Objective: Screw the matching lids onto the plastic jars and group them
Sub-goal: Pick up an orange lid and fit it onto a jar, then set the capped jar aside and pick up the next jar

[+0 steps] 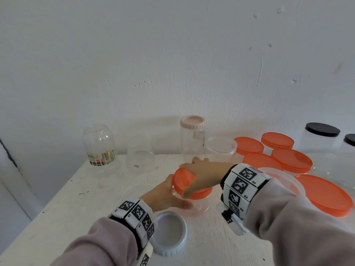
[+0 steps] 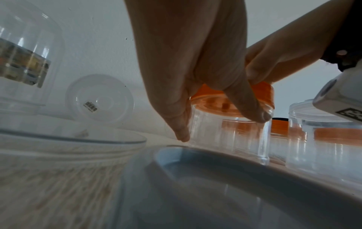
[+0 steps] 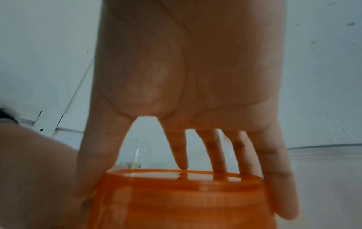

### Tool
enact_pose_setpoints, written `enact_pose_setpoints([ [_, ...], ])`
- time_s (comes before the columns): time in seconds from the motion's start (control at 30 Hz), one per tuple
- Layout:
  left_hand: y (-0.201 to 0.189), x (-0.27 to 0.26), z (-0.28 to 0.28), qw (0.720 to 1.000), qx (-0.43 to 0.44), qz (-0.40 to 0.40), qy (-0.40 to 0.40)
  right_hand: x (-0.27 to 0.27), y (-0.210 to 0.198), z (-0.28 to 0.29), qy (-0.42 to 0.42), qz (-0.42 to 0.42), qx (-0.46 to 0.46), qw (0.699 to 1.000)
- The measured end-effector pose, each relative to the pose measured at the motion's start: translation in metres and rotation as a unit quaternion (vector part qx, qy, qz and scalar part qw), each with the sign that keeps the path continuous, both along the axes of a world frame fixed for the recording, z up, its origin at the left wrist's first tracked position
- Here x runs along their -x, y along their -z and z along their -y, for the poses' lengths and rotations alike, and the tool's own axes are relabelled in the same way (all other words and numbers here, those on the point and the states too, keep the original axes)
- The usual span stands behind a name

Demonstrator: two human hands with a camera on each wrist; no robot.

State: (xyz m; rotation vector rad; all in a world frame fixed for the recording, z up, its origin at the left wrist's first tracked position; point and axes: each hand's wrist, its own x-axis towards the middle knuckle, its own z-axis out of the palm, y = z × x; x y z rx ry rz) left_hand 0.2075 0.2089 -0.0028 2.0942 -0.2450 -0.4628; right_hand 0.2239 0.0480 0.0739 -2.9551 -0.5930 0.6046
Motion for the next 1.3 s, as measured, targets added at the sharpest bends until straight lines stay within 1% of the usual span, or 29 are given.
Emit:
enact_pose_setpoints([
  [0.13,0.001,-0.001,-0.001,1.000,0.006,0.002,-0.004,0.005,0.011,0.001,0.006,0.029,-0.014,0.999],
  [0.37,0.000,0.000,-0.001,1.000,0.003,0.003,-0.007,0.018,0.029,0.000,-0.002,0.125,-0.028,0.992],
  [0.53,-0.004,0.001,-0.001,1.000,0.008,-0.001,0.010,0.023,0.041,-0.002,0.011,0.175,-0.017,0.984],
  [0.73,-0.004,0.000,-0.002,1.000,0.012,0.002,0.027,0.021,0.051,0.000,0.018,0.189,-0.029,0.981],
  [0.8,-0.003,-0.001,-0.003,1.000,-0.001,0.003,0.031,0.022,0.053,0.000,0.019,0.192,-0.027,0.981],
  [0.87,-0.003,-0.001,-0.005,0.999,-0.039,0.008,0.031,0.022,0.055,0.001,0.019,0.195,-0.022,0.980],
  [1.0,-0.003,-0.002,-0.014,0.989,-0.146,0.025,0.009,0.025,0.056,0.002,0.017,0.193,-0.021,0.981],
  [1.07,-0.004,-0.002,-0.020,0.971,-0.233,0.054,-0.004,0.026,0.057,0.001,0.026,0.194,-0.029,0.980],
  [1.13,-0.004,-0.002,-0.028,0.940,-0.333,0.077,-0.003,0.027,0.056,0.001,0.039,0.194,-0.044,0.979],
  [1.17,-0.004,-0.002,-0.032,0.926,-0.370,0.074,-0.003,0.028,0.056,0.002,0.046,0.192,-0.054,0.979],
  [1.23,-0.001,-0.001,-0.040,0.909,-0.413,0.053,-0.002,0.029,0.053,0.002,0.058,0.184,-0.072,0.979],
  [1.3,0.001,0.000,-0.048,0.905,-0.424,0.033,0.005,0.029,0.049,0.003,0.070,0.176,-0.086,0.978],
])
